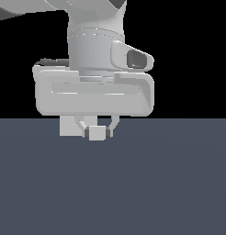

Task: Plug the charger into the wall socket.

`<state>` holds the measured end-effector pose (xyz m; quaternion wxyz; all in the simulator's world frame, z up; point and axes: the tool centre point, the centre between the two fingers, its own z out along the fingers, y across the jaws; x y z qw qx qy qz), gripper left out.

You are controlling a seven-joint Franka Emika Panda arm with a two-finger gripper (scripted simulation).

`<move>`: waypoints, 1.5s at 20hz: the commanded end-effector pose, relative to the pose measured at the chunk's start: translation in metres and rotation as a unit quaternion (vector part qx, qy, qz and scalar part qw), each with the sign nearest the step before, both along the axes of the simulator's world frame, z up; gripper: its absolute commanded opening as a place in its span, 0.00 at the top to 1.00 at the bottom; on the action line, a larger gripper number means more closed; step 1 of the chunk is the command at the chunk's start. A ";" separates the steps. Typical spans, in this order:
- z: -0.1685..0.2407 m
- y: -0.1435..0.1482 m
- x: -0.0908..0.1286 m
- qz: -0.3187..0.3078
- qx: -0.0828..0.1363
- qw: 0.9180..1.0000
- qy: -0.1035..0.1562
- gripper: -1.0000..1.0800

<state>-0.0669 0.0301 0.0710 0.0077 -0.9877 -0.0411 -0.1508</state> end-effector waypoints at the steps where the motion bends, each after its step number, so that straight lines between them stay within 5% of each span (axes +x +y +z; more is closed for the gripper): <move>1: 0.005 0.011 0.002 -0.006 0.000 1.000 0.000 1.00; 15: 0.026 0.057 0.012 -0.032 -0.001 0.999 0.001 1.00; 30: 0.029 0.064 0.015 -0.035 -0.002 0.999 0.002 1.00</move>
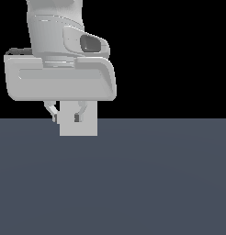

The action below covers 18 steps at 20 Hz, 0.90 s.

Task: Plug the charger into the wall socket.

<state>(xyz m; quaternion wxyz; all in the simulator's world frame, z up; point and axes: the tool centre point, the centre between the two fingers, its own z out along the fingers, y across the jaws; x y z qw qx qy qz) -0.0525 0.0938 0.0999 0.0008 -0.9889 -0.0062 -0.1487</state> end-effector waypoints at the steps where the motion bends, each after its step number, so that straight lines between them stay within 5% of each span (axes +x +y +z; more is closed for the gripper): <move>1: 0.000 0.000 0.000 0.000 0.000 1.000 0.000 1.00; 18: 0.000 0.000 0.044 0.000 0.000 1.000 0.000 1.00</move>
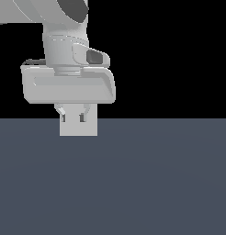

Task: Plug the charger into the wall socket.

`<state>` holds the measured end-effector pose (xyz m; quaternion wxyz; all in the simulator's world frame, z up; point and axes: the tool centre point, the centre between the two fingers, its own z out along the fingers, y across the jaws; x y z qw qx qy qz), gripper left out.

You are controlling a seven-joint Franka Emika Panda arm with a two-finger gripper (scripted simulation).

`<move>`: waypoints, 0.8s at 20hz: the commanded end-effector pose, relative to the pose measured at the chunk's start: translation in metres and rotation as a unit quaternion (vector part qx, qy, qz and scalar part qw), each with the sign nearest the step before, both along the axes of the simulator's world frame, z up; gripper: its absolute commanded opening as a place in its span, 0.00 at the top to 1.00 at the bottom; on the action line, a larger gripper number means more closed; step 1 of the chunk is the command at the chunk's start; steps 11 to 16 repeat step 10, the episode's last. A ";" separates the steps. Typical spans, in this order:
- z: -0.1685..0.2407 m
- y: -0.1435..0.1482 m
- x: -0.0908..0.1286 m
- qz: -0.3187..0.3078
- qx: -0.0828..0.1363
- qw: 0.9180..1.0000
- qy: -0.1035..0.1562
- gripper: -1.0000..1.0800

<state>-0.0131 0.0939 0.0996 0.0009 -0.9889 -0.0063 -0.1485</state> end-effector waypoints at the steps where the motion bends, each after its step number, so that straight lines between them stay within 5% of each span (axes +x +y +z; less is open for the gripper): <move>1: 0.000 0.000 0.007 0.000 0.000 1.000 0.000 1.00; 16: 0.000 0.001 0.011 0.000 0.000 1.000 0.000 1.00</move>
